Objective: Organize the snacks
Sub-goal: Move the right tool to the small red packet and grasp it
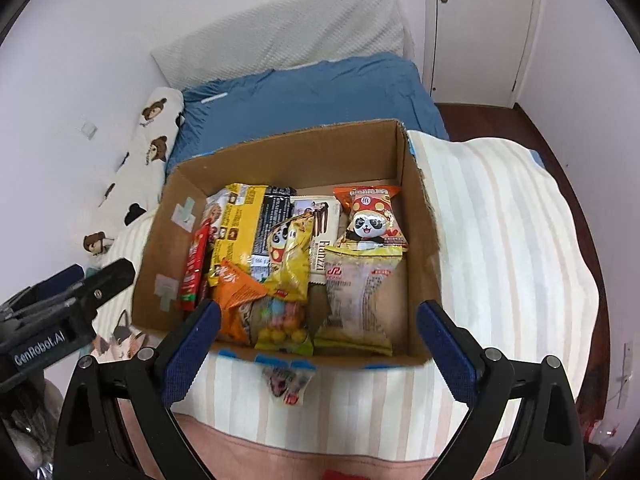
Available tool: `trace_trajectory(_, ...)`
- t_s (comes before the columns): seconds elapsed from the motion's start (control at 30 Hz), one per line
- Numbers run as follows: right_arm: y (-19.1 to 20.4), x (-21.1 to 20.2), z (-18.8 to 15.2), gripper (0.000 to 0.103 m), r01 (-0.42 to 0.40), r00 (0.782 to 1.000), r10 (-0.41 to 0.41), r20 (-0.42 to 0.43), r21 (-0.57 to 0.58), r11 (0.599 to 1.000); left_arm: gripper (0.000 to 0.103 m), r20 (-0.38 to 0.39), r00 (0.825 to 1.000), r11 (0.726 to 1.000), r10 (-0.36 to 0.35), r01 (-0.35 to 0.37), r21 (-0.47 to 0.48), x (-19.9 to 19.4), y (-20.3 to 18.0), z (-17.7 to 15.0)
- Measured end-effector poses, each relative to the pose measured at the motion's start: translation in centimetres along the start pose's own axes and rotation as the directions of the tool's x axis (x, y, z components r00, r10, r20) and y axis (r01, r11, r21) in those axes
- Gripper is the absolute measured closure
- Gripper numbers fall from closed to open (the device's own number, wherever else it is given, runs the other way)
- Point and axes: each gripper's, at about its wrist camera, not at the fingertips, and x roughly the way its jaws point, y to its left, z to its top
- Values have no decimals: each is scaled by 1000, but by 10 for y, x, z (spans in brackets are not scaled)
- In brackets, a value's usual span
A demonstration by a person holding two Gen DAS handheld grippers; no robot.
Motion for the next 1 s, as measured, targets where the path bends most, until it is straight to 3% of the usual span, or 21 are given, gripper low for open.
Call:
trace_trajectory(0.3,0,-60,-36,3,-35,996,34,81,4,999,10,58,998,1000,0,0,2,-48,2,-35)
trace_trajectory(0.53,-7,-89,-67,3,-104,991,99,95,42,994,10,84,996,999,-2,5,-32,-73,10,-65)
trace_trajectory(0.77,-35,-50,-131,3,-167,982,179,-61,171,971,10,-17,999,999,27,-27,-23,-46,10,-123)
trace_trajectory(0.93,-54,5,-187,3,-148,952,213,-220,279,949,10,-156,987,999,36,-40,-19,-2,10,-160)
trace_trajectory(1.0,-62,28,-207,11,-134,937,227,-267,326,936,10,-193,980,999,46,-48,-6,13,6,-170)
